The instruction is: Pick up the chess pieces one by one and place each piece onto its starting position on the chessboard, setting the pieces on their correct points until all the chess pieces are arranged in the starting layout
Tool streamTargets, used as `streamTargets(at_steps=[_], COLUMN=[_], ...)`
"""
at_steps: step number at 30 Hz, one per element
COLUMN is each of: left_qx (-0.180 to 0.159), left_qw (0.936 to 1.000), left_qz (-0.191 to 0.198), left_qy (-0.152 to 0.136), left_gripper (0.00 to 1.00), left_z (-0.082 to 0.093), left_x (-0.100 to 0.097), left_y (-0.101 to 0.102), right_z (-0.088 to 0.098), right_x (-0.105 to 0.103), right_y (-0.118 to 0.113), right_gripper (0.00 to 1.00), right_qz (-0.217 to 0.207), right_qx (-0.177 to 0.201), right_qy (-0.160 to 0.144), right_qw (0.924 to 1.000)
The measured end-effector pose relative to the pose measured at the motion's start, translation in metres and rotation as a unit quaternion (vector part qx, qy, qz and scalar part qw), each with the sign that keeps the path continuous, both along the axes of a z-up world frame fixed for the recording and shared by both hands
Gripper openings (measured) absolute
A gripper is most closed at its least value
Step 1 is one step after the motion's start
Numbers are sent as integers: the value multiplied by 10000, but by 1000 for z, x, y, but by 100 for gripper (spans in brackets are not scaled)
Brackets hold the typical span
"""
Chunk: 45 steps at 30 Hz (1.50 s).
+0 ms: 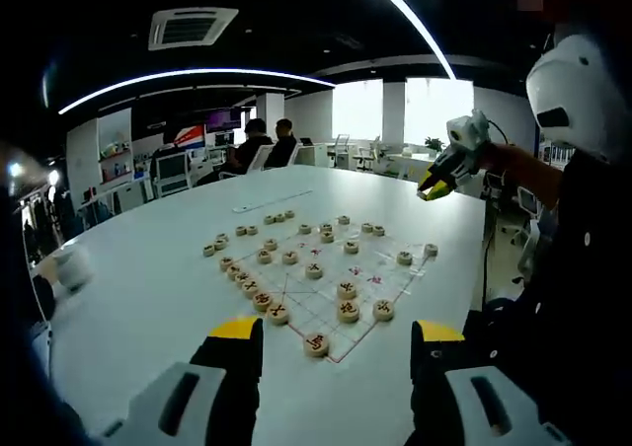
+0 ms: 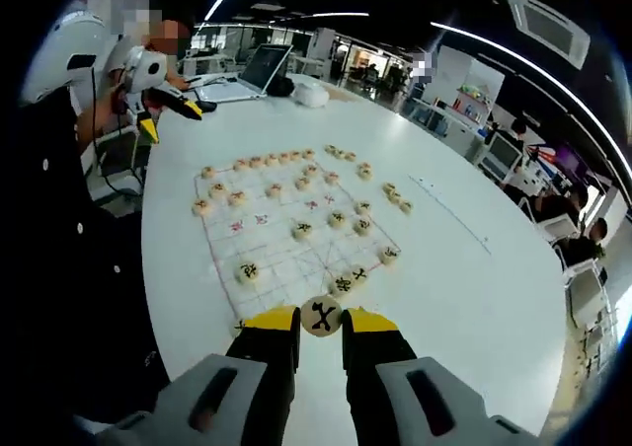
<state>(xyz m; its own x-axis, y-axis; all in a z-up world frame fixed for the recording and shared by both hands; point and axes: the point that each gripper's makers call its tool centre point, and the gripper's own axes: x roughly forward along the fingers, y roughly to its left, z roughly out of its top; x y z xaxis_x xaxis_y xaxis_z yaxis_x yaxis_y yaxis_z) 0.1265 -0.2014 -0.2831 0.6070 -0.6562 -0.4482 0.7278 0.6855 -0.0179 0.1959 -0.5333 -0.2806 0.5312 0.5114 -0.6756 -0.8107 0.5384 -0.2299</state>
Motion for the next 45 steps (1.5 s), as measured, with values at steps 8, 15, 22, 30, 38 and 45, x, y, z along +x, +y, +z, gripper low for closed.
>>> streamTargets(at_steps=[8, 15, 22, 30, 38, 45], left_qx=[-24, -46, -55, -63, -59, -57], left_qw=[9999, 9998, 9997, 9996, 9997, 9997], left_qz=[125, 216, 235, 250, 246, 242], left_qy=[17, 26, 54, 73, 68, 74], left_gripper=[61, 61, 61, 61, 61, 61], left_z=[-2, -3, -5, -6, -6, -7], left_x=[-5, -5, -5, -5, -6, -7], left_y=[8, 14, 16, 17, 17, 18], right_z=[-37, -68, -86, -82, -82, -80], right_x=[19, 32, 37, 36, 36, 35], right_y=[24, 33, 34, 34, 36, 38], right_gripper=[19, 19, 19, 19, 19, 21], right_qz=[-57, -220, -313, -356, -442, -352], right_qx=[79, -46, -236, -248, -173, -144], right_qy=[413, 797, 951, 930, 939, 845], right_qw=[9991, 9966, 9947, 9947, 9945, 9957])
